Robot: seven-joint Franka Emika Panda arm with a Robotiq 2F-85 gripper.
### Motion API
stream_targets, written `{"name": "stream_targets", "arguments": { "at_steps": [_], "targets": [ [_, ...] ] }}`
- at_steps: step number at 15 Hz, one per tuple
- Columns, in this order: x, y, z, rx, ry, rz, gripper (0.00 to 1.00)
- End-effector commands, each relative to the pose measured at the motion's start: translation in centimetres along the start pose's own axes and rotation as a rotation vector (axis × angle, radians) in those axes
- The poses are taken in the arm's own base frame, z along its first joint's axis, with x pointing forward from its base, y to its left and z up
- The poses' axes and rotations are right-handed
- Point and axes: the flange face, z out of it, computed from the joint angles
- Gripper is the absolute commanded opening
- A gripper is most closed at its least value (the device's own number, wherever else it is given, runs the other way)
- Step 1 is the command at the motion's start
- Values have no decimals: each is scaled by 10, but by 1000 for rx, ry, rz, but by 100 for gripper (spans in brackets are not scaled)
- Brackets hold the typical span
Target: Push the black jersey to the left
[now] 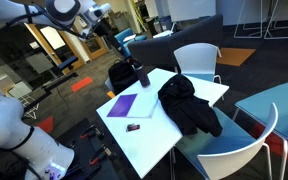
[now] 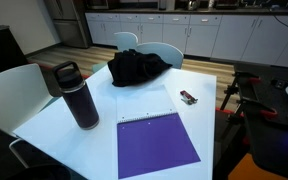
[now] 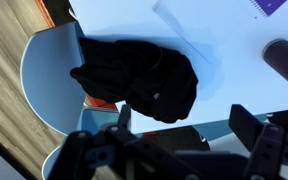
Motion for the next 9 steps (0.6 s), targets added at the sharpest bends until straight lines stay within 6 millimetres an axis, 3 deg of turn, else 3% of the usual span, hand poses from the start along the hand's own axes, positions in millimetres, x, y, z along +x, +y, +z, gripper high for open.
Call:
{"name": "stream_targets", "arguments": {
  "at_steps": [1,4,6,9],
  "targets": [
    [17,32,64,-18,-12,25,100],
    [26,62,116,-43,-65,80,100],
    [18,61,113,-47,-80,74,100],
    [21,71,130,-78,-101,77,100]
  ]
}}
